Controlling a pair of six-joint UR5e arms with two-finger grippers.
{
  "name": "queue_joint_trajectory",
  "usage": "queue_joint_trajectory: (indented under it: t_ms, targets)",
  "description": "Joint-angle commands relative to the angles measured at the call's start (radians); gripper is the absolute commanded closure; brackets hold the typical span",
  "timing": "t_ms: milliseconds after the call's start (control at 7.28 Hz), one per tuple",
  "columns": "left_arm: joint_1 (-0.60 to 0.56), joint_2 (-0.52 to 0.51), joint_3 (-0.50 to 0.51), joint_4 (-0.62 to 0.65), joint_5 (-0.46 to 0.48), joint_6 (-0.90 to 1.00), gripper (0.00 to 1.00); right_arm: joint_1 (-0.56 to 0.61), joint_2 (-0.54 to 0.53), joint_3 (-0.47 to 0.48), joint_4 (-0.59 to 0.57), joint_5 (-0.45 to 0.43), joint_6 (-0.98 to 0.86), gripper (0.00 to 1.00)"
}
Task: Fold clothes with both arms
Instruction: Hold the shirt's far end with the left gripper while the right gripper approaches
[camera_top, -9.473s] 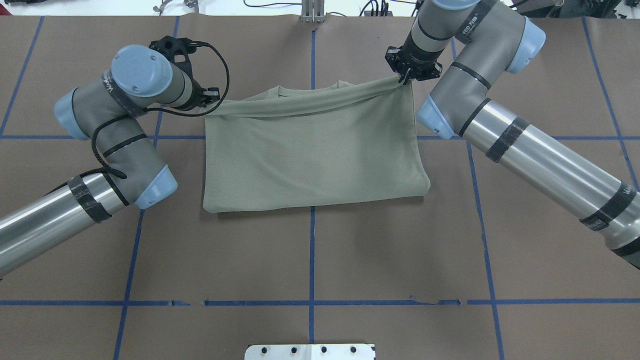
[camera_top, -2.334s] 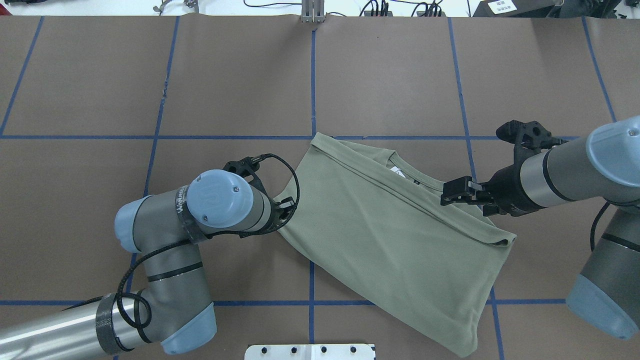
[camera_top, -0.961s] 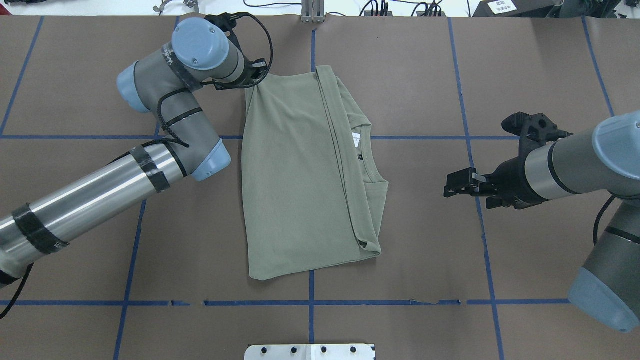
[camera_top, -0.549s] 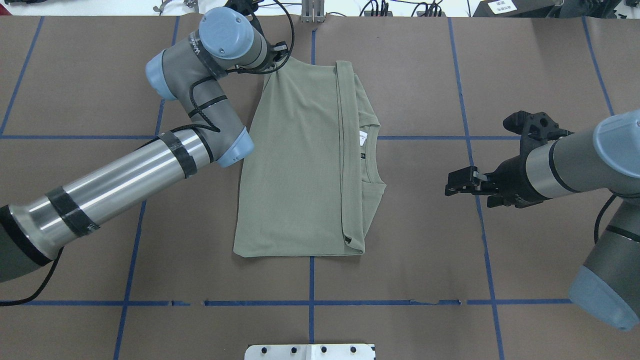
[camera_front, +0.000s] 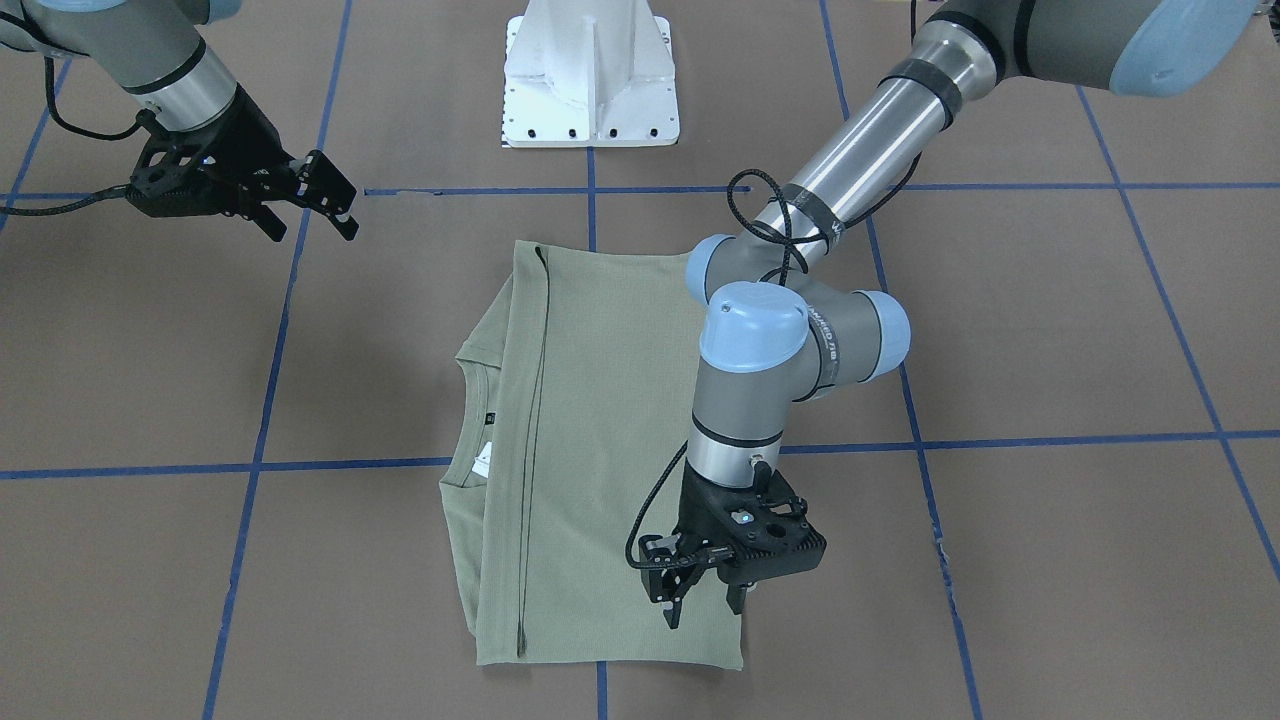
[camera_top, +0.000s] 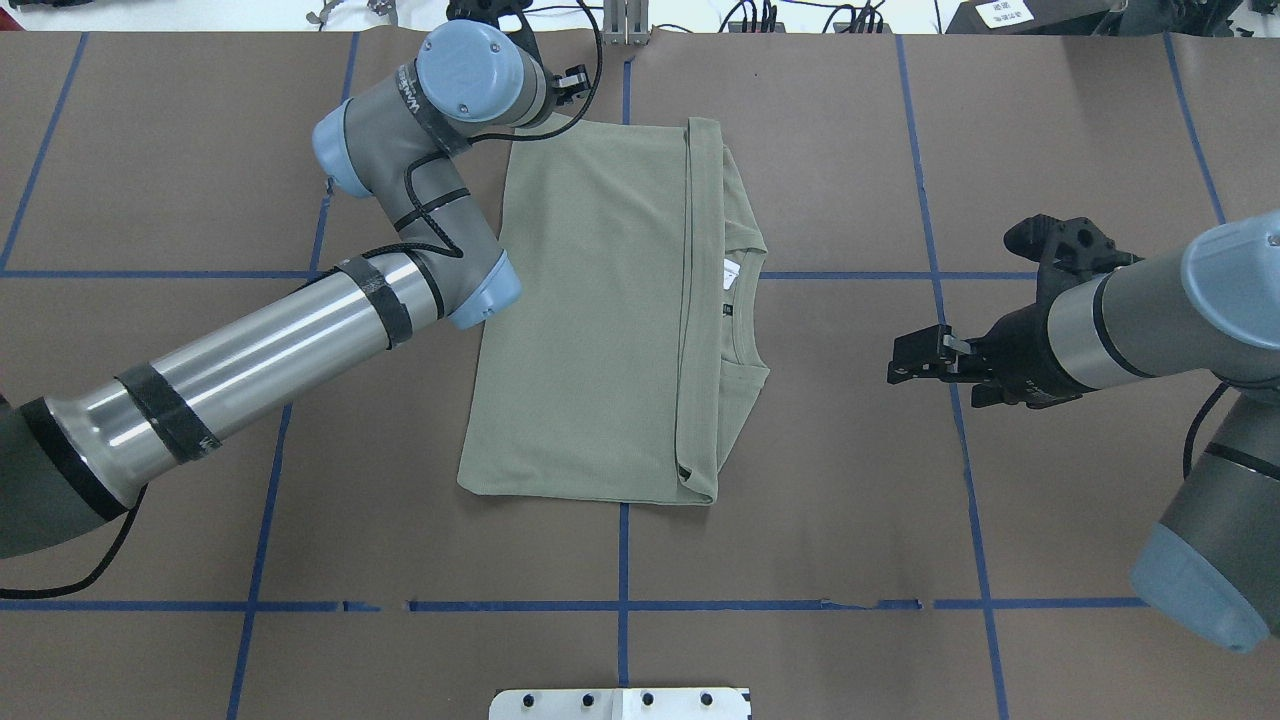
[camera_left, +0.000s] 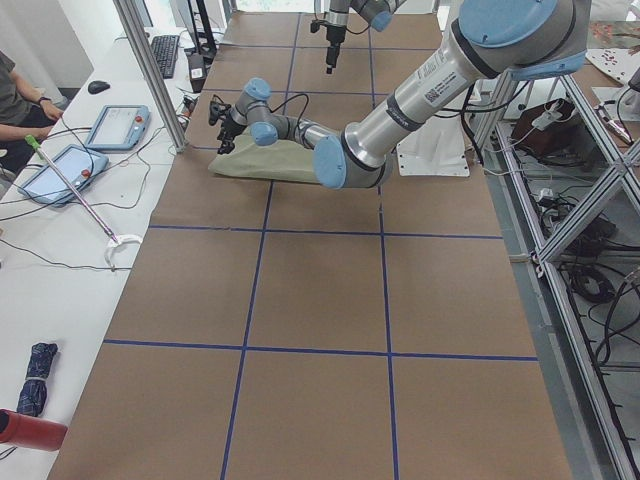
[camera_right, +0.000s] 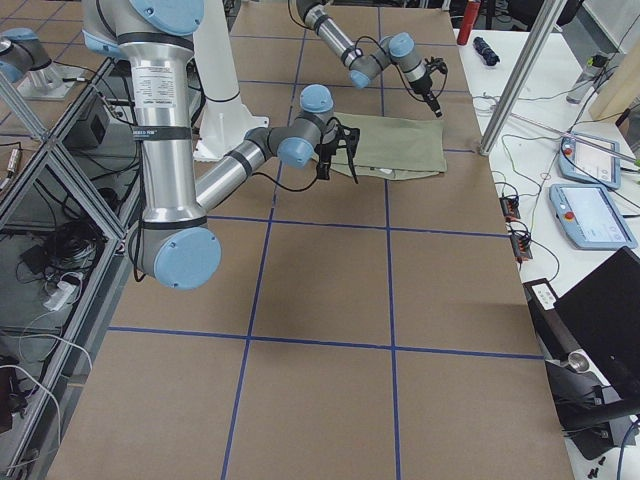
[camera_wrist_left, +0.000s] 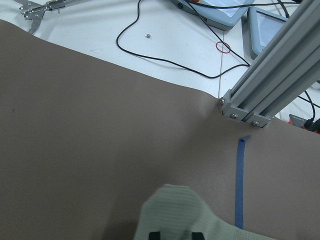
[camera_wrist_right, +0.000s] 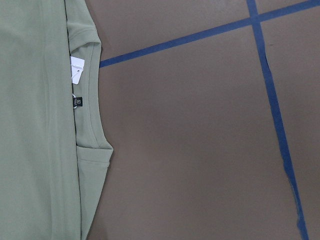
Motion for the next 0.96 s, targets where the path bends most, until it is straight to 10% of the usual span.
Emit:
queue_joint_trajectory:
  t_ms: [0,824]
  targets:
    - [-0.047,0.079,-0.142,0.074,-0.159,0.094,0.00,-0.009,0.079,-0.078,-0.014,-0.012,0.000,0.00]
    - [-0.045,0.526,-0.867,0.328,-0.329,0.176,0.00,-0.084,0.473,-0.335,-0.302,-0.093,-0.173,0.00]
